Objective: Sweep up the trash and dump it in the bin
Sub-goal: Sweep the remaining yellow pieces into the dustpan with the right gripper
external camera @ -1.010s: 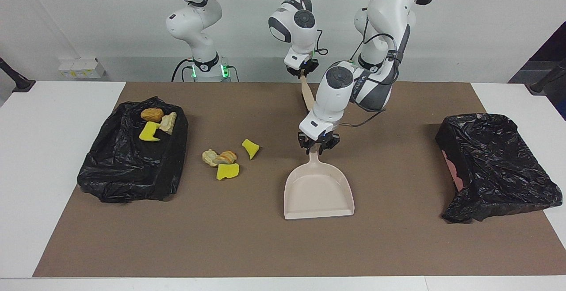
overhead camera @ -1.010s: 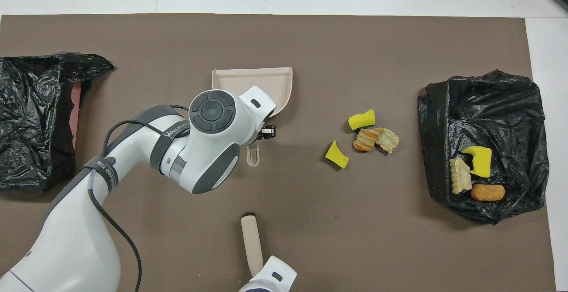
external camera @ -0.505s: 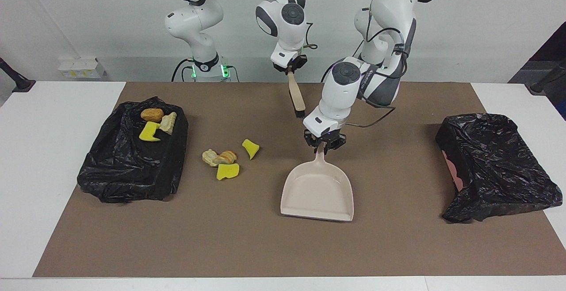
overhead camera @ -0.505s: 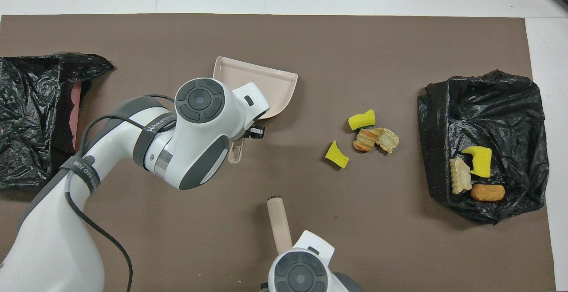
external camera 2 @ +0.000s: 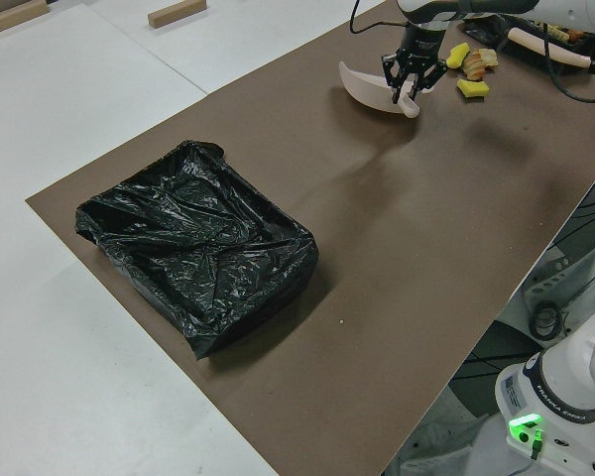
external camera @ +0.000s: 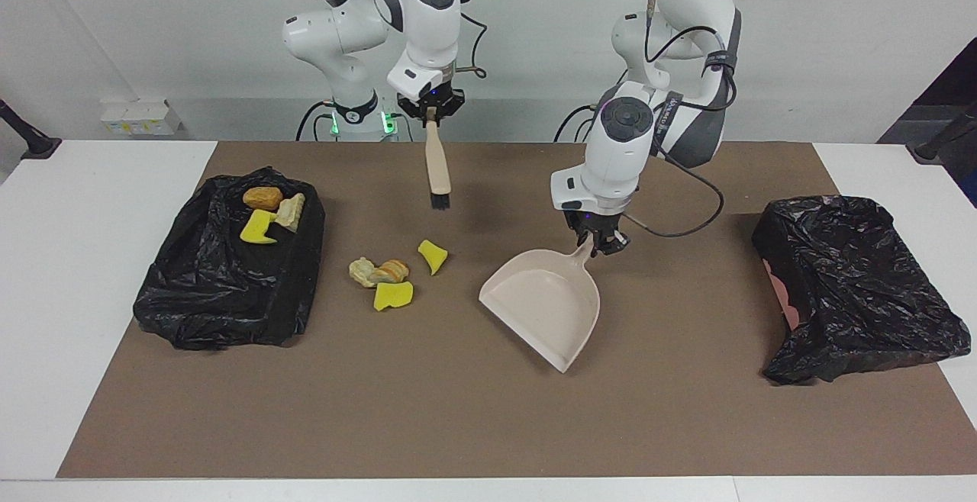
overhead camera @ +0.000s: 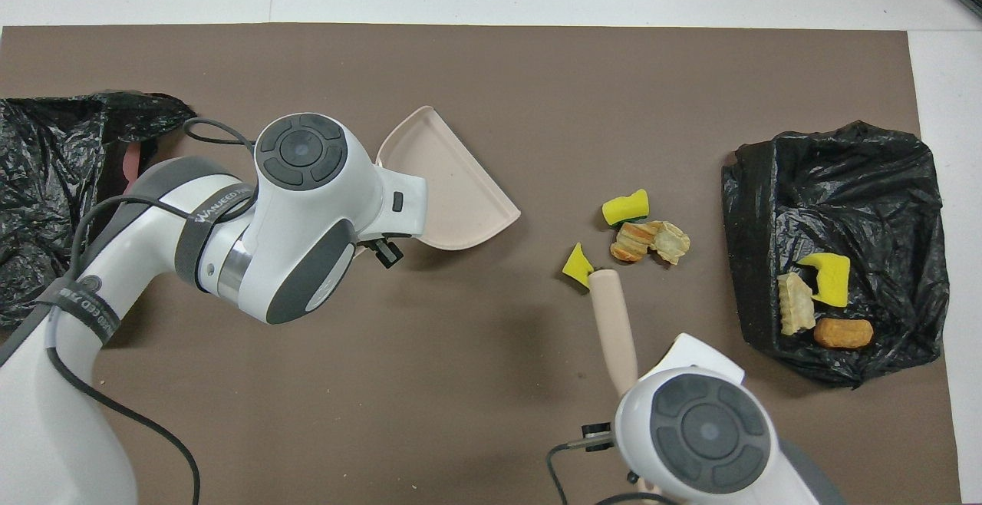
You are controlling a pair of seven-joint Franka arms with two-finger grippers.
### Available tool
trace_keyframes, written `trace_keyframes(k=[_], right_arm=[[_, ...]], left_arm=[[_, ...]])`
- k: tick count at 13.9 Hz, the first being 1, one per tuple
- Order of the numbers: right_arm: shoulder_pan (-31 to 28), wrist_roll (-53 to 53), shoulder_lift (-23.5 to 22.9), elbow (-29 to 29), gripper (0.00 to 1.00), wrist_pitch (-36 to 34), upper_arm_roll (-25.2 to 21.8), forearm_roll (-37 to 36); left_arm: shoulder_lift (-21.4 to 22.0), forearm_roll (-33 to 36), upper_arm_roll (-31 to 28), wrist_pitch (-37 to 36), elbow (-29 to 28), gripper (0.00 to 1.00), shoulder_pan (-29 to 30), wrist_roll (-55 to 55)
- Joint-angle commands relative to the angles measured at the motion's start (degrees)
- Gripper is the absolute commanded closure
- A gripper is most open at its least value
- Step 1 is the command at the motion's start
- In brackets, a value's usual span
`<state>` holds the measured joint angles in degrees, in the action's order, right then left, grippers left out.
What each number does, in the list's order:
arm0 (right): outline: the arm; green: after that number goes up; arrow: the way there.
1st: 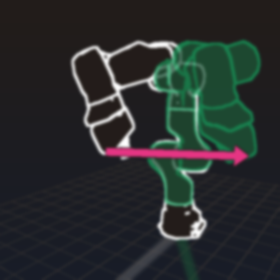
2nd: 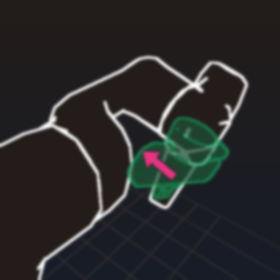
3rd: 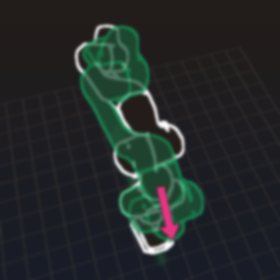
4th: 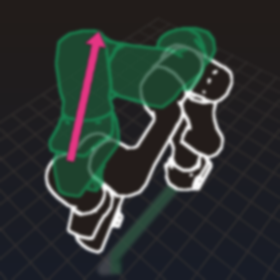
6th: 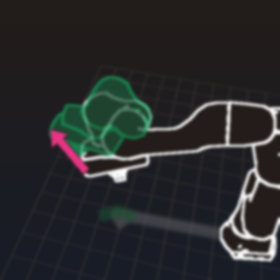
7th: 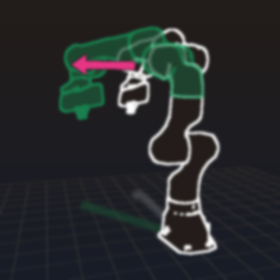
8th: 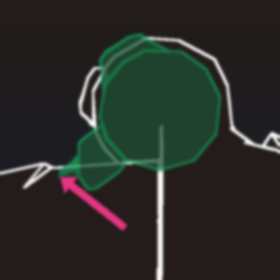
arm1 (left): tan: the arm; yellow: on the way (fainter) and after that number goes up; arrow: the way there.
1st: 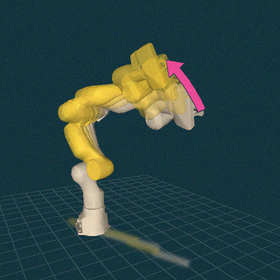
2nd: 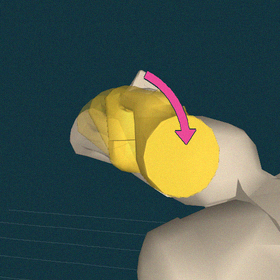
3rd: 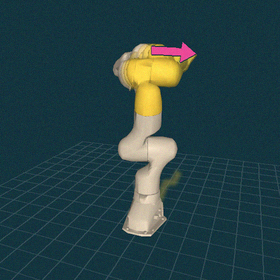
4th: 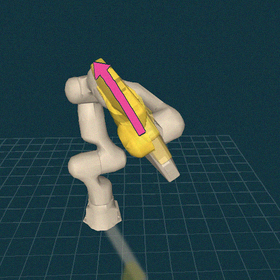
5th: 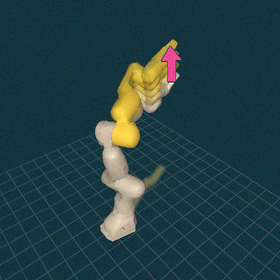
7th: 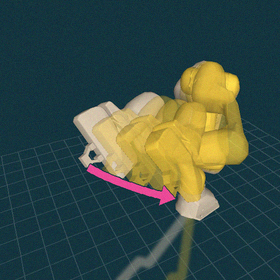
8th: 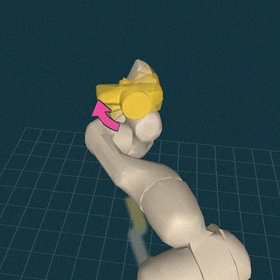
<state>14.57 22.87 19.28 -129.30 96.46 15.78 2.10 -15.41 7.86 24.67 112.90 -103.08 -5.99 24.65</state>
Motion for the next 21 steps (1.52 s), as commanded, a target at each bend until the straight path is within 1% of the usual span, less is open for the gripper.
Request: trace_keyframes(k=[1, 2, 4, 5, 6, 9, 10, 11, 13, 15, 18, 21], right_arm=[[-7.51, -2.64, -4.41, 1.76, 1.0, 1.7, 0.92, -5.68], [-10.33, -5.53, -6.69, 1.77, 1.0, 3.81, 0.92, -8.75], [-15.43, -10.63, -11.09, 2.64, 1.0, 8.9, 0.92, -14.29], [-16.93, -12.39, -13.63, 3.95, 1.0, 9.71, 0.92, -16.32], [-17.56, -12.76, -15.57, 5.1, 1.0, 10.15, 0.92, -17.64], [-17.56, -12.68, -21.46, 5.98, 1.0, 15.33, 0.92, -19.58], [-17.56, -12.68, -23.66, 7.46, 1.0, 15.08, 1.1, -19.94], [-16.78, -12.68, -24.63, 8.61, 1.0, 14.38, 1.27, -19.77], [-15.29, -12.94, -25.08, 8.89, 1.0, 13.5, 1.45, -17.67], [-12.04, -14.16, -26.83, 8.97, 1.0, 13.58, 1.45, -14.16], [-7.12, -16.01, -28.68, 9.59, 1.0, 15.07, 1.45, -4.51], [-3.07, -18.12, -29.48, 12.05, 1.0, 15.16, 1.45, 7.8]], left_arm=[[3.45, 0.49, 0.2, -1.28, -3.78, 1.0, -0.43, 7.41], [3.63, 0.06, 0.37, -0.93, -4.75, 1.0, -0.43, 9.7], [4.95, -0.21, 0.64, -0.75, -6.77, 1.0, -0.87, 10.51], [5.3, -0.21, 1.86, -0.32, -8.0, 1.0, -1.83, 10.25], [5.39, -0.21, 3.09, 0.82, -9.49, 1.0, -2.1, 9.9], [7.32, -0.21, 4.94, 3.02, -12.67, 1.0, -2.1, 7.53], [8.02, -0.21, 5.47, 3.38, -13.54, 1.0, -2.1, 7.43], [8.12, -0.21, 5.56, 3.99, -13.9, 1.0, -2.1, 7.35], [8.55, -0.21, 5.56, 4.69, -14.86, 1.0, -2.1, 7.35], [8.73, -0.21, 5.56, 7.15, -16.44, 1.0, -1.92, 7.26], [9.61, -0.21, 5.56, 6.63, -17.42, 1.0, -1.92, 7.26], [9.61, -0.21, 5.56, 6.54, -17.42, 1.0, -1.84, 7.34]])
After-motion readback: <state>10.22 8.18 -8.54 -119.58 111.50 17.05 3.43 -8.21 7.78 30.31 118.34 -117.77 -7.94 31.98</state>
